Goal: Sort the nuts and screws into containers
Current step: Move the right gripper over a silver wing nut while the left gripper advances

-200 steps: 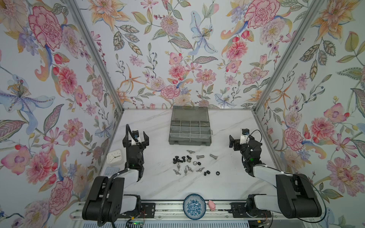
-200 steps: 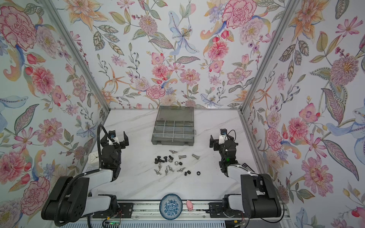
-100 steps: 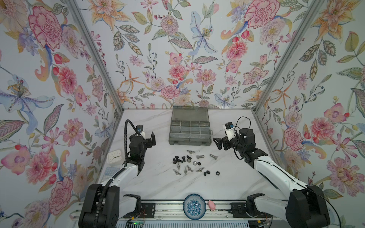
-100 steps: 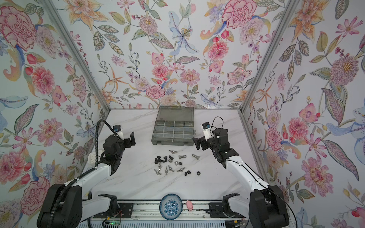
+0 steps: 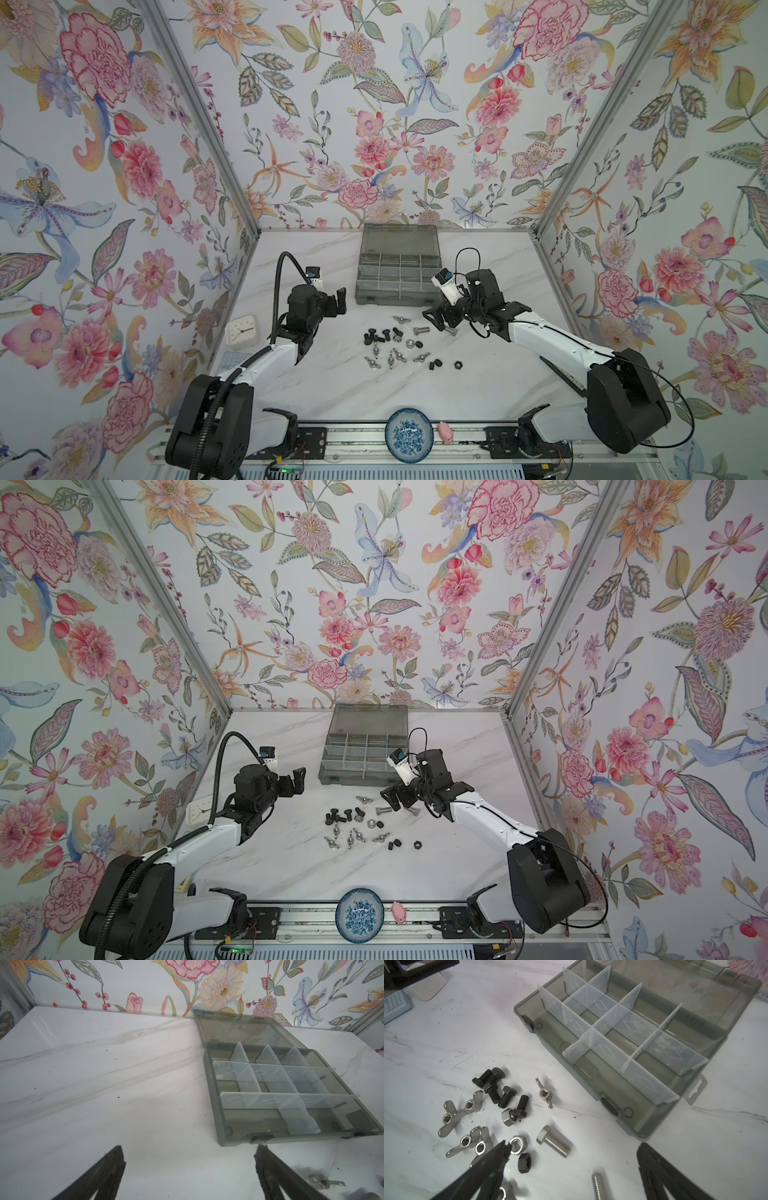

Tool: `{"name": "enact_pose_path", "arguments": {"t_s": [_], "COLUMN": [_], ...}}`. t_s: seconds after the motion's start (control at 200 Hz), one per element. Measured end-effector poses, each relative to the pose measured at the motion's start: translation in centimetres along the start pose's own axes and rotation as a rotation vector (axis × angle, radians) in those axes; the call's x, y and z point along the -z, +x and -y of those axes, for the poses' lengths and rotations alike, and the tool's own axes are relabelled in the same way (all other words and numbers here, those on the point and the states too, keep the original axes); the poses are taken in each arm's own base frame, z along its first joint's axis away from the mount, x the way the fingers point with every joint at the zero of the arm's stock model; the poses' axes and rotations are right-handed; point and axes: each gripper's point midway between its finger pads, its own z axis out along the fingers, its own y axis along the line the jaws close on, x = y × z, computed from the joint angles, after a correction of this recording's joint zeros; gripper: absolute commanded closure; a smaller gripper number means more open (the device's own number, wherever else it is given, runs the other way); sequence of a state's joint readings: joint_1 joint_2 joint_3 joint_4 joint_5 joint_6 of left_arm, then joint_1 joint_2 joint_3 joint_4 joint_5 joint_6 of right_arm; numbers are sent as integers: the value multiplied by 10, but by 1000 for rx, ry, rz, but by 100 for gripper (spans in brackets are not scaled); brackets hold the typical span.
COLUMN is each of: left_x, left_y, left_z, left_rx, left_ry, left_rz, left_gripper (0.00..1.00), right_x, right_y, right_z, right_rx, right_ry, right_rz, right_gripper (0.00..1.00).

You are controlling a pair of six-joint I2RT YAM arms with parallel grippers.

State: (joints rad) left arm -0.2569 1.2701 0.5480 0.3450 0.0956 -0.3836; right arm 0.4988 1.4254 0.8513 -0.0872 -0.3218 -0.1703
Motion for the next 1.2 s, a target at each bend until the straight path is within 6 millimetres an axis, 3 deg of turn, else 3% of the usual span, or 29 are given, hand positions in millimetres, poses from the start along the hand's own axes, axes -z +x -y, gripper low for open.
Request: {"name": "enact_pose_path", "arguments": {"t_s": [0.185, 0.455, 0.851, 1.196], "left_x": [0, -4, -14, -13], "left_y": [-5, -1, 14, 16], "left_z": [9, 18, 25, 30], "left_rx": [-3, -2, 4, 6], "left_ry": [38, 85, 127, 153], "left_rz": [-18, -55, -136, -157], "left_gripper": [1, 0, 1, 1], "right_x": [-25, -51, -63, -76], "right_y": [1, 0, 7, 20], "right_z": [-12, -11, -19, -20], "right_rx": [41, 67, 95, 112], "right_ry": [-35, -57, -95, -109], "right_rz": [-51, -97, -144, -184], "right_gripper": [14, 27, 37, 48]}}
